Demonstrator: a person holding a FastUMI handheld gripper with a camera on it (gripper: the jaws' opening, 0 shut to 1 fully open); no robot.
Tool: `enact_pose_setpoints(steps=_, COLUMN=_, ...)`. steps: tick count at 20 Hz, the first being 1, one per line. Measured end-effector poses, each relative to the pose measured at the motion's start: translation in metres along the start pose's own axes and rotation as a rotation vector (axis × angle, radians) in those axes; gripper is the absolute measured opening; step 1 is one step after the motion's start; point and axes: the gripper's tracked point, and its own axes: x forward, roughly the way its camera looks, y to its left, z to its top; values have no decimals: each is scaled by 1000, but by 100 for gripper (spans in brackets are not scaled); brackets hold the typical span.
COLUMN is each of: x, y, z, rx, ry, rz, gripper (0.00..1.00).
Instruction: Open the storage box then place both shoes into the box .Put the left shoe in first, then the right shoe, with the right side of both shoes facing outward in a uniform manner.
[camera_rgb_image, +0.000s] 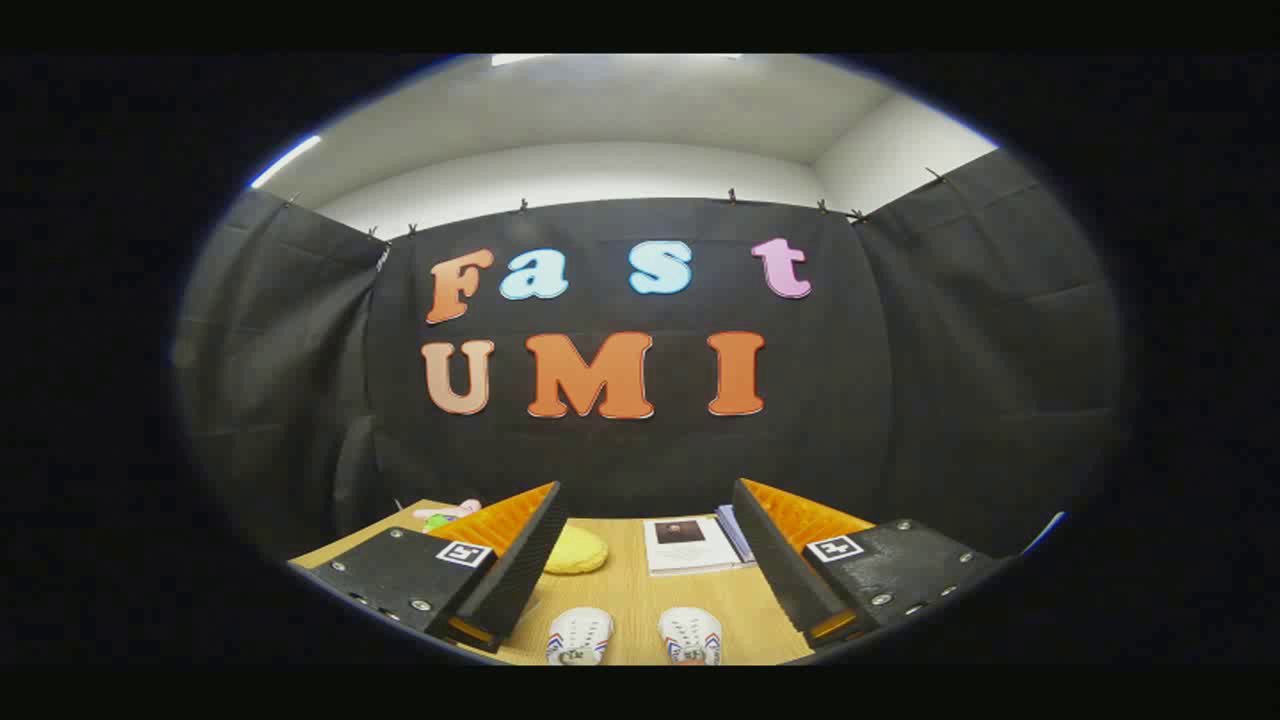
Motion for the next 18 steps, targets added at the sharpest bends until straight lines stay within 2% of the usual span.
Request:
enact_pose_setpoints(steps=8, x=12, y=-4, z=3, rx=-21, ry=-2, rz=-16, gripper=98)
enact_pose_setpoints(steps=18, x=16, y=-5, z=-11, rx=14, ry=33, rz=-6, gripper=98)
